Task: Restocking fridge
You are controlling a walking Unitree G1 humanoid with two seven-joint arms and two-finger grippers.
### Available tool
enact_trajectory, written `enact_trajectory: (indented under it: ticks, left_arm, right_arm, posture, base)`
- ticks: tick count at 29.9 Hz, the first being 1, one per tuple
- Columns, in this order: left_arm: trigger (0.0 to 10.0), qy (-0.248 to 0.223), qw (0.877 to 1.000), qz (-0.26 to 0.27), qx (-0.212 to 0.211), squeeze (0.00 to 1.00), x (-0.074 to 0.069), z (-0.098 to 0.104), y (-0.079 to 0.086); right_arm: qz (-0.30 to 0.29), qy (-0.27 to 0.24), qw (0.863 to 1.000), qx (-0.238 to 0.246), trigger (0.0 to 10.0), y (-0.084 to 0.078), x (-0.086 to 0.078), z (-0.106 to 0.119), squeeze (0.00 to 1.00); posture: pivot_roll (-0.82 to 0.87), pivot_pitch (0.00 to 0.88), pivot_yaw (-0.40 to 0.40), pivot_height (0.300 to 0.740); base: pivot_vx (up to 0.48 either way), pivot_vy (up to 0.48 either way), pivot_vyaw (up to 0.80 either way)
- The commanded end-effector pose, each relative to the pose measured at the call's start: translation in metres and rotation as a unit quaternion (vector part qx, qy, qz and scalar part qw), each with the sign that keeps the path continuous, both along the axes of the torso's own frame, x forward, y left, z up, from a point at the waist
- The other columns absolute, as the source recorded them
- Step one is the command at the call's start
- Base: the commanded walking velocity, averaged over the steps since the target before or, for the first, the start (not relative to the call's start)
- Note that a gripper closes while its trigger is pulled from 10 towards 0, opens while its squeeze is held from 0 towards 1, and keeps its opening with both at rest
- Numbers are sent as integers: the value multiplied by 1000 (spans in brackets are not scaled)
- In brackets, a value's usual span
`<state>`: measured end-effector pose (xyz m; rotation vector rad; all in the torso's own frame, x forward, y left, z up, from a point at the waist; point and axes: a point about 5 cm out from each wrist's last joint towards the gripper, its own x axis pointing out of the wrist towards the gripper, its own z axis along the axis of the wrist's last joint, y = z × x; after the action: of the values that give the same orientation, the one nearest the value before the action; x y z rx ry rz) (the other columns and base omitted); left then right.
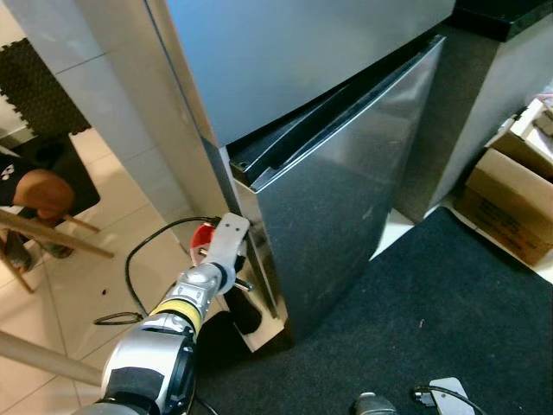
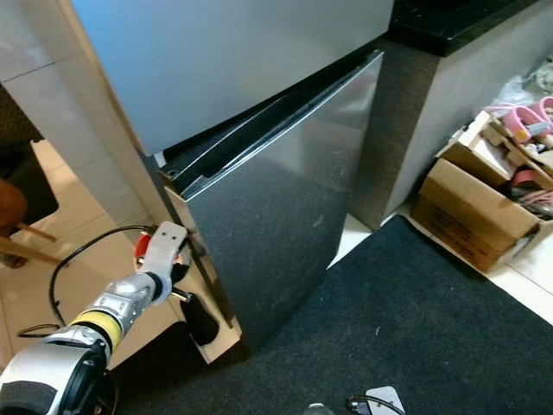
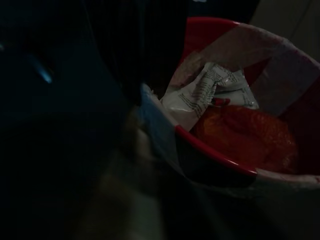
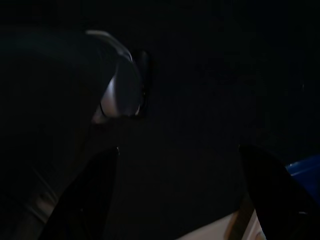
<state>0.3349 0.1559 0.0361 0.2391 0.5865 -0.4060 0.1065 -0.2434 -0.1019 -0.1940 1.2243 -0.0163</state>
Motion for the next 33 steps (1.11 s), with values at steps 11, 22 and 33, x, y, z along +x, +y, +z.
enact_trajectory:
  ticks: [11,22,33]
  left_arm:
    - [10000,2,995,-92,-21,0,-6,-3,-43]
    - [10000,19,962,-256,-89,0,-30,-5,-122]
    - [10000,33,916,-378,-131,0,-59,-5,-168]
  right_arm:
    - [-8,-13,1000,-3,10000,-3,5,2,0]
    - [-4,-18,1000,-4,10000,-3,9,4,0]
    - [7,-18,1000,5,10000,0,11,3,0]
  posture:
    - [-146,117,105,740]
    - [-148,93,100,740]
    - [-153,79,99,740]
  base:
    - [0,0,0]
    - [0,0,0]
    - [0,0,0]
